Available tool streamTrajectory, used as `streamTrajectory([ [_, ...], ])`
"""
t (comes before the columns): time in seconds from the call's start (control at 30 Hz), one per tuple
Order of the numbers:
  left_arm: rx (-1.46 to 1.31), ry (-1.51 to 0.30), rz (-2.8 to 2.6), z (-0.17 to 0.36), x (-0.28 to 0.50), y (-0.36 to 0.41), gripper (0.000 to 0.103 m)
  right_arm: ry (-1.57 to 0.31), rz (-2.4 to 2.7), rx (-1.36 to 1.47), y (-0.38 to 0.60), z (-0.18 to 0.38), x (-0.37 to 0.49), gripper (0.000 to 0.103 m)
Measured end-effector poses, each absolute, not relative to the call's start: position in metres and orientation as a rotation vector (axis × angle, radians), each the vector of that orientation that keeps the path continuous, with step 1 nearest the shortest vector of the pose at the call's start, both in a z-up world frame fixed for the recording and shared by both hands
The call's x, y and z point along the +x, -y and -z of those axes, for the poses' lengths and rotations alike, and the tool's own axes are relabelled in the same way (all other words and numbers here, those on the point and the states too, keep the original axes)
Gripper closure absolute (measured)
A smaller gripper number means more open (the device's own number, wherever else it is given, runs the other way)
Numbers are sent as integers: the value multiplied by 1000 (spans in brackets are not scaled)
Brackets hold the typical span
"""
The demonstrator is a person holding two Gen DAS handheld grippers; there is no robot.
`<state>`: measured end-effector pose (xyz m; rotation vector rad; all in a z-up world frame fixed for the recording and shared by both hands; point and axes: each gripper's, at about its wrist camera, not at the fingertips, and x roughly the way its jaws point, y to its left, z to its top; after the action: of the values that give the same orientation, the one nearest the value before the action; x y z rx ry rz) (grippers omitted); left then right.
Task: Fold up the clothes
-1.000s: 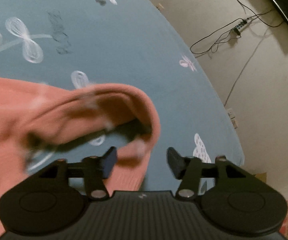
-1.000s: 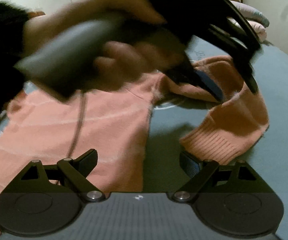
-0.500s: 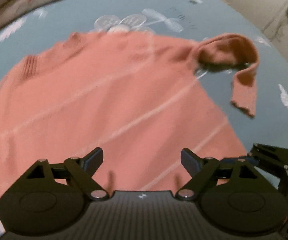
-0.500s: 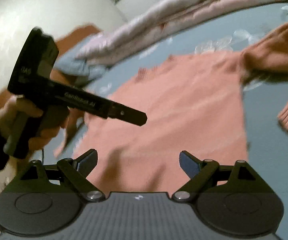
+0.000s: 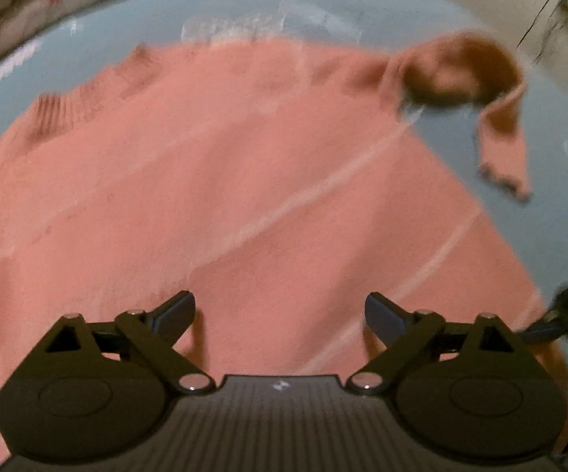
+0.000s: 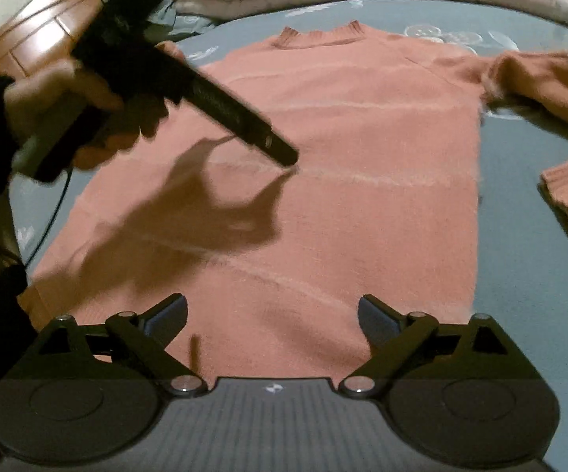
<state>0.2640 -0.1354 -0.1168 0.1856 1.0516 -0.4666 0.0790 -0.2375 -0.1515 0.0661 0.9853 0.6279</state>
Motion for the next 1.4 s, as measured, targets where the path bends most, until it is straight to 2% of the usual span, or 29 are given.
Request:
streamTrajectory([
  [0.27, -145, -1039, 446, 143, 319, 96, 10, -977, -656, 105, 249, 152, 77, 6],
  [0.43, -167, -1041, 373, 136, 331, 97, 10, -993, -658, 170, 267, 149, 78, 6],
  [0.57, -111, -1089, 371, 123, 309, 100, 10, -941, -621, 183, 270, 138, 85, 6],
  [0.7, 29, -1155, 298, 125, 281, 93, 10, -829, -557, 311, 278, 119, 102, 11],
  [0.77, 52, -1160, 291, 124, 270, 85, 10, -809, -519, 400, 284, 117, 112, 22],
  [0.83, 32, -1155, 294, 121, 261, 74, 10, -803, -478, 439, 285, 117, 122, 22],
  [0.93, 51, -1169, 300, 121, 254, 62, 9, -817, -477, 463, 272, 117, 138, 20],
  [1.0, 90, -1202, 267, 127, 253, 55, 9, -827, -481, 518, 259, 118, 153, 13],
  [1.13, 95, -1265, 237, 146, 258, 44, 6, -902, -515, 596, 221, 126, 195, 12],
  [1.27, 98, -1282, 267, 147, 262, 45, 4, -1082, -401, 536, 187, 144, 223, 11],
  [1.4, 95, -1301, 274, 149, 267, 47, 1, -1112, -368, 583, 200, 147, 218, 11],
])
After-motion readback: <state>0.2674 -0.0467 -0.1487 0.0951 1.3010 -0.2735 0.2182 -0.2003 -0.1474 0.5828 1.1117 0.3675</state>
